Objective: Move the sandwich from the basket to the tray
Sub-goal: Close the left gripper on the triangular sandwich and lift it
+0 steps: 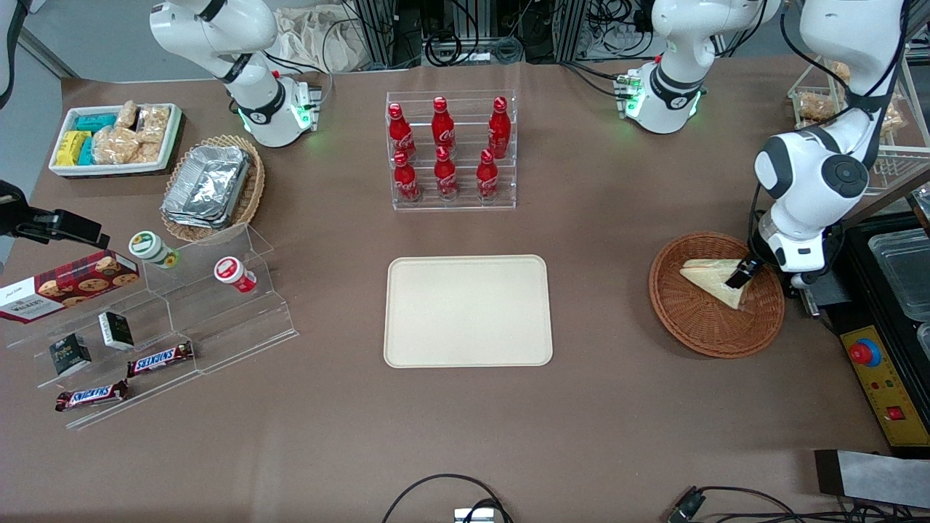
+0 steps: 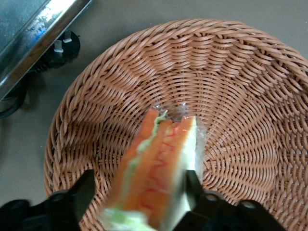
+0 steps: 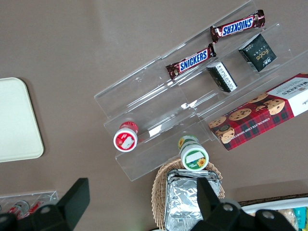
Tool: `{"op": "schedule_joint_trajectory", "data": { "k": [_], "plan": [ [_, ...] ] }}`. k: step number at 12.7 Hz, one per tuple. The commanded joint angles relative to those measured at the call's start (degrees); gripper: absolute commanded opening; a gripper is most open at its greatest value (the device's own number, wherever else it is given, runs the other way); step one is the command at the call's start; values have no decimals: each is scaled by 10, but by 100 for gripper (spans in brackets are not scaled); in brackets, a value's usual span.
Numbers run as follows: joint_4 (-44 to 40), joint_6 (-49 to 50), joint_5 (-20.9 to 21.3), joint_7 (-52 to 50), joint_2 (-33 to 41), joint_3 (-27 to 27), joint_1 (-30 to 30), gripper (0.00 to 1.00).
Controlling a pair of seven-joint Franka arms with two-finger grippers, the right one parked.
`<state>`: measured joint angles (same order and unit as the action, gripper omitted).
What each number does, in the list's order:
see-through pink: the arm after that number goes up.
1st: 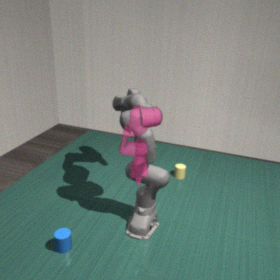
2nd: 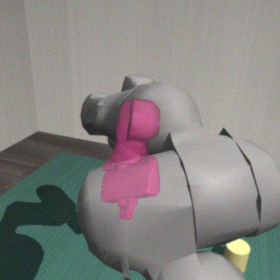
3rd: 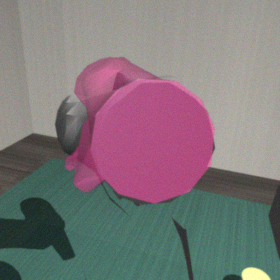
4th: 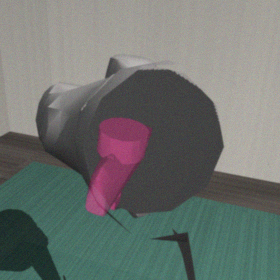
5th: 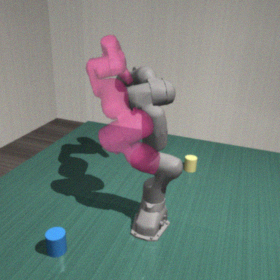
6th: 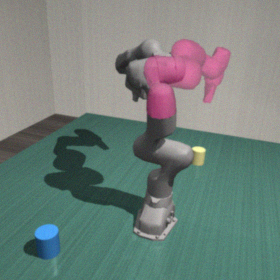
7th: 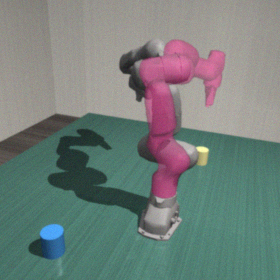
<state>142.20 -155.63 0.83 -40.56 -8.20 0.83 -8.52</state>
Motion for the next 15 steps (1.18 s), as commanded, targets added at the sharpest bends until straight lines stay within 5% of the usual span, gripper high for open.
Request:
{"op": "schedule_joint_trajectory", "data": {
  "k": [1, 8, 15],
  "plan": [
    [6, -16, -1, -14, 2, 4, -1, 11],
    [-9, 42, 9, 19, 43, 15, 5, 9],
    [-35, 185, 60, 265, 128, 104, 5, 10]
  ]
}}
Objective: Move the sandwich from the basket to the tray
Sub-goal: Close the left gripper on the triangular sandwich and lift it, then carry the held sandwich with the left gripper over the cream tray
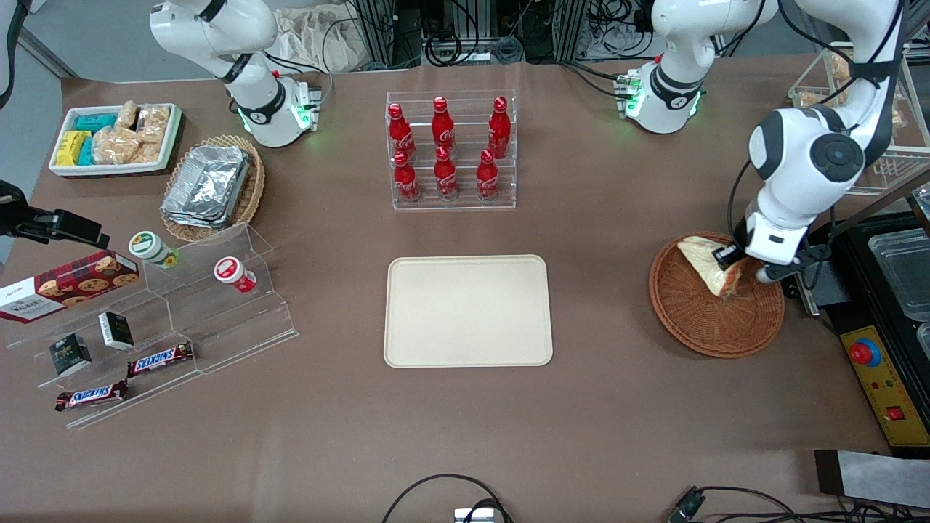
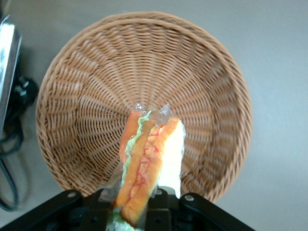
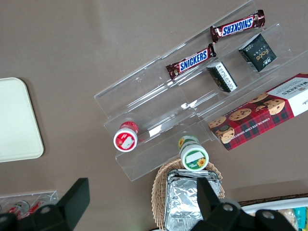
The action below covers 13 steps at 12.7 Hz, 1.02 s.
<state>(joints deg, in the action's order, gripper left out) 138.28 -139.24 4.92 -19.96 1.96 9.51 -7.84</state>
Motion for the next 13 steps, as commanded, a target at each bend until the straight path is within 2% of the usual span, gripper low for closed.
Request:
{"op": "schedule_joint_trajectory", "data": {
  "k": [1, 2, 5, 8, 13],
  "plan": [
    [4, 31, 24, 102, 33, 25, -1, 11],
    [2, 43, 24, 132, 38, 42, -1, 12],
    [-6, 49, 19, 123, 38, 104, -1, 13],
    [-46, 76, 13, 46, 23, 175, -1, 14],
    [-198, 156, 28, -97, -94, 275, 0, 14]
  ]
}}
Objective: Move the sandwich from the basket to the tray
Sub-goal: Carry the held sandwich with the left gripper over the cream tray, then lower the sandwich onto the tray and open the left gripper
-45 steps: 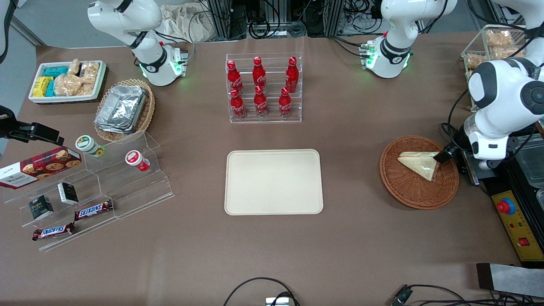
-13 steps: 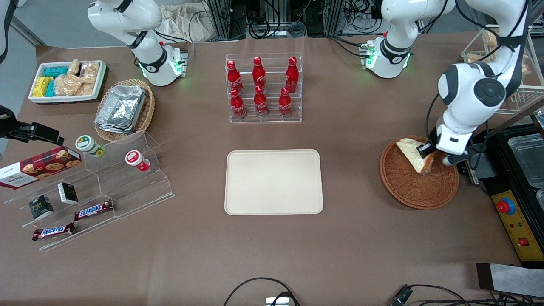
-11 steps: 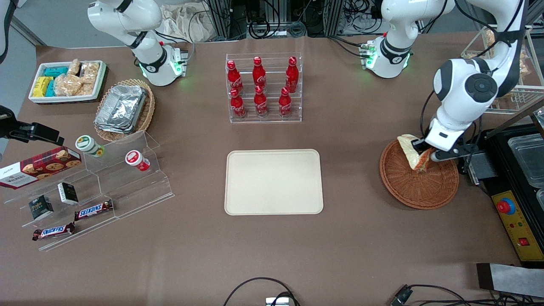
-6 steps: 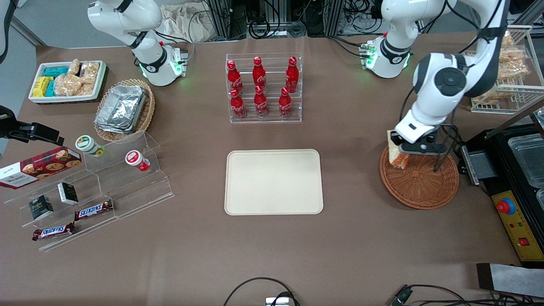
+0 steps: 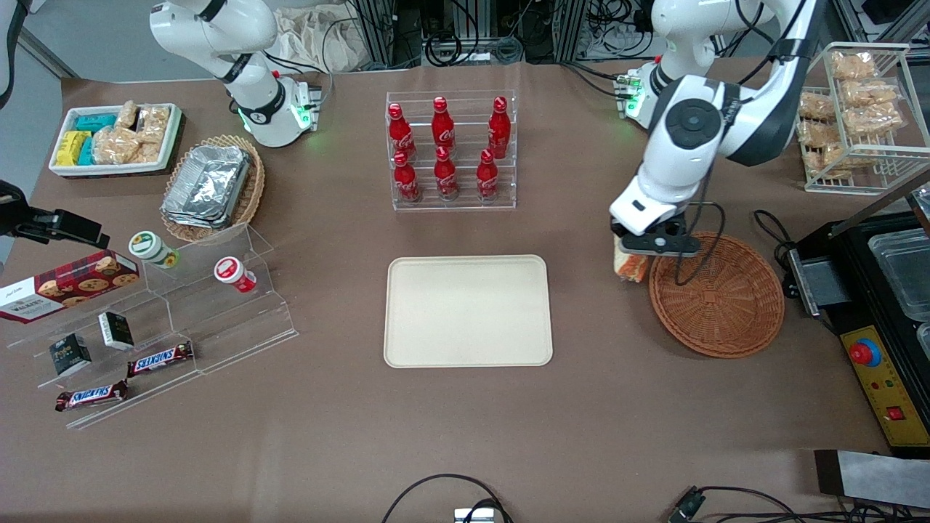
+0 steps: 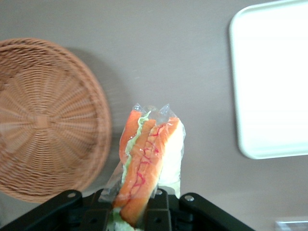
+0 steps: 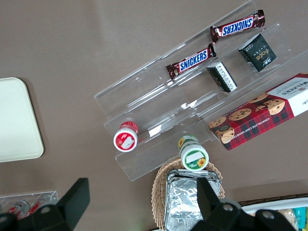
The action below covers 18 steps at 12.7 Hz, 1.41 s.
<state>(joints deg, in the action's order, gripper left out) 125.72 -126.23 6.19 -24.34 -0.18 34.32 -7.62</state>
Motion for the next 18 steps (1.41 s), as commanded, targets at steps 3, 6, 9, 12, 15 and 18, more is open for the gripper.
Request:
{"op": "schedule_joint_trajectory", "data": {
  "k": [3, 6, 9, 12, 15, 18],
  "plan": [
    [-124, 26, 65, -125, -139, 33, 38, 14],
    [-199, 27, 144, -224, -234, 33, 89, 14],
    [-270, 40, 221, -279, -324, 30, 132, 14],
    [-317, 45, 252, -280, -385, 27, 160, 14],
    [-347, 46, 286, -286, -431, 22, 184, 15],
    [-358, 43, 298, -302, -446, -25, 233, 17]
  ]
}}
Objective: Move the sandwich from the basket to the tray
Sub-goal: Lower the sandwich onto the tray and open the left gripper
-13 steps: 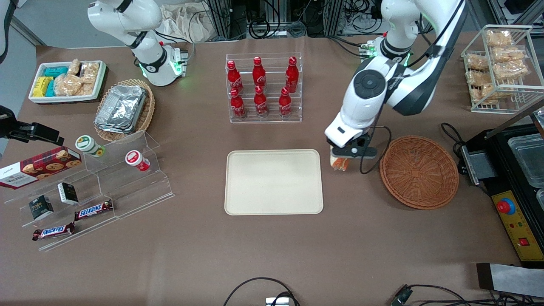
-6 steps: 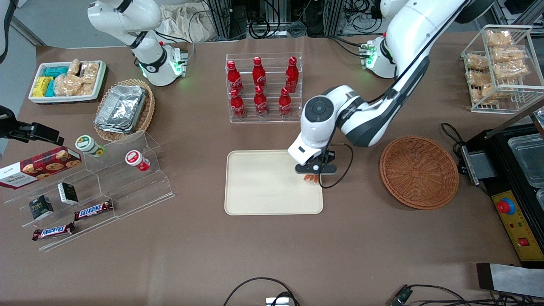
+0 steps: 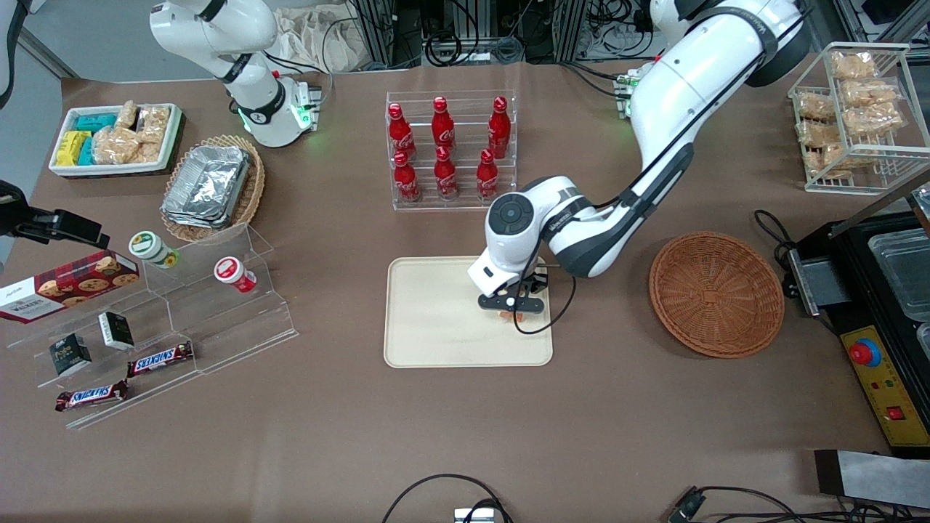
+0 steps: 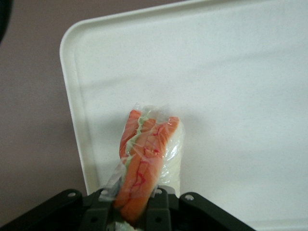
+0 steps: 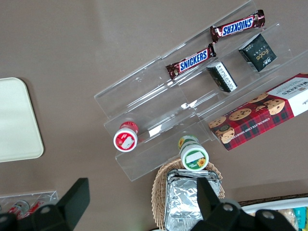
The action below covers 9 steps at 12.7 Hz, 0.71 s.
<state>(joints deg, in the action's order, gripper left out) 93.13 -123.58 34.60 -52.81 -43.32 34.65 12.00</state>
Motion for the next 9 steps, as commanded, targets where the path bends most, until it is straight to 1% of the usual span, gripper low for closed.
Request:
{"op": "schedule_joint_trajectory", "data": {
  "k": [1, 2, 3, 4, 5, 8, 9],
  "plan": [
    [-36, 18, 13, -19, -19, -32, 44, 19],
    [-37, 18, 13, -20, -21, -32, 44, 24],
    [-37, 17, 13, -20, -20, -32, 43, 43],
    [-37, 18, 12, -20, -19, -32, 41, 89],
    [-48, 19, 7, -20, -17, -32, 38, 100],
    [-83, 62, 0, -12, -12, -31, 36, 100],
    [-88, 70, -8, -12, -10, -32, 36, 100]
  ]
}}
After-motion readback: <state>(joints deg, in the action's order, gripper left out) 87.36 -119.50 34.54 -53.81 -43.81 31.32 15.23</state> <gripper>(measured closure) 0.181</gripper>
